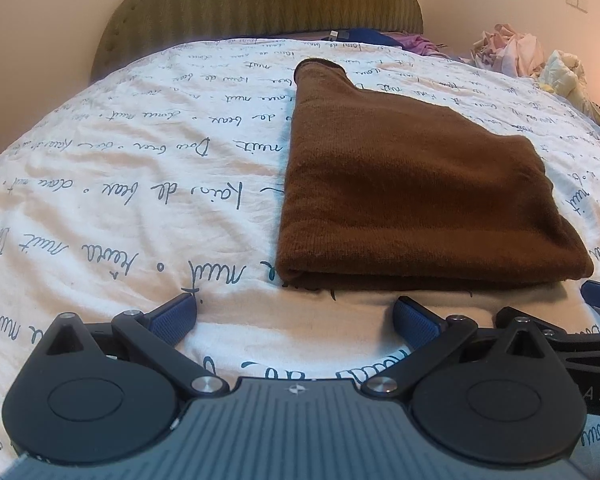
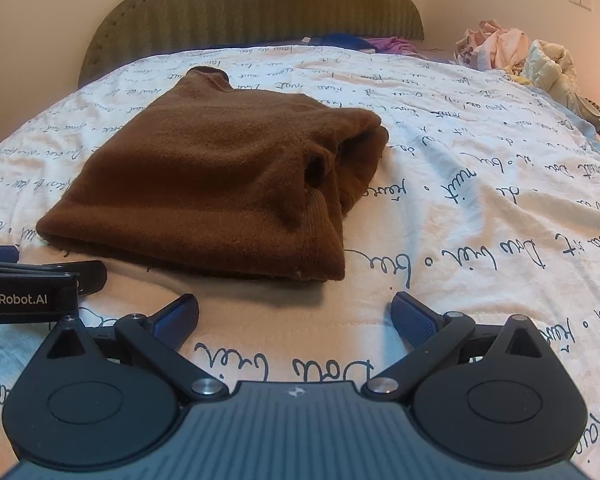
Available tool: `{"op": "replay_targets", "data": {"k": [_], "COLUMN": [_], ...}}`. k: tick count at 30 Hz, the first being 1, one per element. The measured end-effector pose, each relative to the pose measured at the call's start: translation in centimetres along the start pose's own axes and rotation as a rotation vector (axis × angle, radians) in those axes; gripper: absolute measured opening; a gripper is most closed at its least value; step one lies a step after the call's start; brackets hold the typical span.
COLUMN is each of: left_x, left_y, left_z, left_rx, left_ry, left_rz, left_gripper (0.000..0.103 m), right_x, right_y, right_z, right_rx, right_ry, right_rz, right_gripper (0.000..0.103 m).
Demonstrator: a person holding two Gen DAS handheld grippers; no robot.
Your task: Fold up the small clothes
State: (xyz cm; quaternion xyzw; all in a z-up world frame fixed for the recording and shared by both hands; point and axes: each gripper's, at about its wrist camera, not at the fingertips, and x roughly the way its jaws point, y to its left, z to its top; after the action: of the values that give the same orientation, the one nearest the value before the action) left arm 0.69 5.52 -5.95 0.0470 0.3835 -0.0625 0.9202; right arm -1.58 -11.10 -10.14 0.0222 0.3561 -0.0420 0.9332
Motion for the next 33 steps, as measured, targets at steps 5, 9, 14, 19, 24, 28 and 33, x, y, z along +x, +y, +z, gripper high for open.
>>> {"op": "replay_targets", "data": {"k": [5,9,14,19,24,28,33], "left_x": [0.03,-0.02,-0.11,-0.06,-0.08,-0.08,-0.10], "left_y": [-0.06,-0.08,-0.05,-0.08,-0.10,-0.10,-0.10], "left_z": [-0.08,-0.12,-0.23,-0.22,-0.23,-0.24,-0.25], "left_rx": [-0.003,-0.001,0.002,0.002,0.002,0.002,0.002], "left_ry": [-0.003,-0.005,-0.009,-0.011,-0.011,-0.011,-0.011], "left_rz": [0.011,0.013,0.011,0.011,0.012,0.012,0.011], "left_gripper": [0.103,0.103,0.103,0.103,0.103,0.103,0.103], "right_x": [0.26,0.47,0.42,0.42,0.42,0.41,0.40], "right_y": [0.05,0.16,0.14,0.20,0.20,0.21,0.21], "right_z": [0.21,0.43,0.39,0.39,0.40,0.40,0.40], "right_rx": [0.005,0.004,0.004,0.005,0.005,0.006,0.006], "right_ry": [0.000,0.000,-0.001,-0.001,-0.001,-0.001,-0.001], "right_rz": [0.001,-0.002,0.001,0.000,0.000,0.000,0.000], "right_gripper": [0.103,0.103,0.103,0.103,0.103,0.103,0.103]}}
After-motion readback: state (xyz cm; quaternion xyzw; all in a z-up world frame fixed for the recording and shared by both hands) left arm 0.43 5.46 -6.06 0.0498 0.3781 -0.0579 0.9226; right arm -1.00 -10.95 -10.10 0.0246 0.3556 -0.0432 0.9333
